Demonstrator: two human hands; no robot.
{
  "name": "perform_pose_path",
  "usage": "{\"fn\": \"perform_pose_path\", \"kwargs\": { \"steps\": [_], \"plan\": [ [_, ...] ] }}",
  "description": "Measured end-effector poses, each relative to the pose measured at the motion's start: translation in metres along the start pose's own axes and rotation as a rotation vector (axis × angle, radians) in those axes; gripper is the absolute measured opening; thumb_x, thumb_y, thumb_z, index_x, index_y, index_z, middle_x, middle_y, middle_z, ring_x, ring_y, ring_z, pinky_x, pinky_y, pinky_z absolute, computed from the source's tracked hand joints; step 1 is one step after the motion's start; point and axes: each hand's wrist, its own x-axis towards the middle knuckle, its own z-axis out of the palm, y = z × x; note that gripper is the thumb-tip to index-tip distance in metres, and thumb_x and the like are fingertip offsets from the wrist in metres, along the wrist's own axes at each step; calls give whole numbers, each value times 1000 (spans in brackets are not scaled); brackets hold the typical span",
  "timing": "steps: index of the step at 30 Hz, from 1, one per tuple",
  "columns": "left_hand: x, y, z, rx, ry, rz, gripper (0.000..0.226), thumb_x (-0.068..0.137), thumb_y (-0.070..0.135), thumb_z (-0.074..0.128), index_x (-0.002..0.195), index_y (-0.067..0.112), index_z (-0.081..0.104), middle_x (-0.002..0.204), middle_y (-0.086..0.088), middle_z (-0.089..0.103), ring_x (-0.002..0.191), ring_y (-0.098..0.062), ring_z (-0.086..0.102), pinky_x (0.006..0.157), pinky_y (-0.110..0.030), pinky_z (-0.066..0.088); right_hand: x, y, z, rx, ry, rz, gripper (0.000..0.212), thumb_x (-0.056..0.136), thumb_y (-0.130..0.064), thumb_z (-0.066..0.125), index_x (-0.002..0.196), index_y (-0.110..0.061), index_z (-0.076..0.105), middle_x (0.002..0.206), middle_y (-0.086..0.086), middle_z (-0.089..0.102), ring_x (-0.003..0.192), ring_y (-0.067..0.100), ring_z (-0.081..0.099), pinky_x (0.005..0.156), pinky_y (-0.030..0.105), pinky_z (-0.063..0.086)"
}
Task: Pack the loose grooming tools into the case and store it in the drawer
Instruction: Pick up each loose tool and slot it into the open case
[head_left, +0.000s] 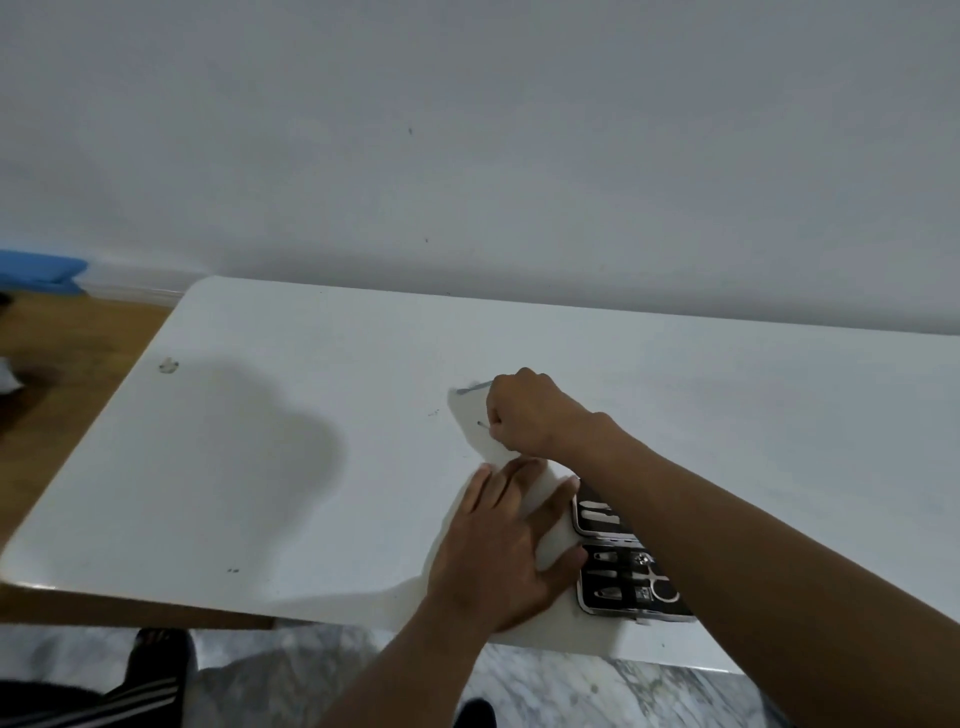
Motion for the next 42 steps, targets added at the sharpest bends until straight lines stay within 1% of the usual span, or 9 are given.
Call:
{"fn": "perform_pose_path", "kwargs": {
  "steps": [3, 9, 12, 16, 23, 32, 35, 38, 42],
  "plan": [
    [0, 0, 0, -27, 13, -2, 58, 93, 69, 31, 144, 40, 36, 154, -3, 34, 144, -22, 24, 119, -47, 18, 1, -4, -4, -28, -21, 10, 4, 82, -8, 57, 84, -7, 54, 89, 14, 62, 82, 31, 58, 67, 33, 45],
    [-3, 2, 2, -89, 76, 8, 52, 91, 63, 46, 136, 35, 45, 148, -6, 44, 139, -24, 35, 116, -50, 27, 6, -11, -8, -10, -81, 98, 29, 73, -11, 66, 69, -12, 38, 65, 1, 41, 58, 18, 44, 50, 27, 36],
    [-1, 1, 2, -112, 90, 9, 52, 90, 62, 50, 134, 34, 47, 147, -6, 44, 137, -25, 37, 113, -50, 30, 5, -11, -10, -8, -75, 106, 26, 73, -14, 67, 79, -10, 42, 65, 0, 40, 57, 17, 43, 48, 26, 34],
    [-2, 1, 1, -63, 45, 7, 57, 93, 66, 39, 143, 39, 37, 152, -5, 37, 142, -23, 30, 117, -48, 24, 1, -4, -7, 42, -9, 124, 27, 73, -17, 60, 62, -13, 36, 63, 1, 43, 65, 25, 48, 48, 25, 32],
    [0, 3, -1, -6, -5, 2, 63, 92, 70, 31, 148, 40, 30, 154, 0, 35, 145, -20, 24, 119, -46, 21, -38, 34, -21, 478, 258, 238, 8, 75, -9, 59, 81, -13, 63, 77, 0, 61, 72, 23, 60, 63, 27, 45],
    [-3, 4, 2, 7, 29, 0, 63, 92, 68, 35, 148, 39, 35, 153, 2, 37, 143, -17, 28, 119, -43, 20, -116, 91, -3, 508, 346, 330, 22, 81, -7, 60, 94, -16, 76, 95, 0, 76, 79, 5, 62, 60, -5, 38],
    [-4, 3, 3, 9, 45, 7, 63, 91, 67, 36, 146, 37, 39, 151, 1, 40, 141, -17, 31, 118, -43, 22, -138, 100, 7, 465, 369, 339, 16, 81, -13, 67, 94, -16, 76, 94, 0, 76, 77, 6, 63, 65, 1, 41],
    [-3, 1, 5, 12, 47, 5, 63, 91, 68, 34, 146, 37, 39, 150, 2, 41, 140, -17, 32, 118, -41, 20, -153, 103, 18, 361, 393, 349, 9, 83, -20, 66, 87, -22, 74, 93, -1, 68, 83, 14, 62, 74, 22, 43],
    [-3, -1, 5, 17, 39, -7, 65, 91, 70, 31, 147, 38, 37, 152, 2, 39, 140, -17, 31, 118, -40, 19, -166, 102, 26, 222, 369, 310, 11, 87, -22, 59, 89, -24, 70, 97, 4, 62, 88, 22, 60, 73, 27, 37]
  ]
}}
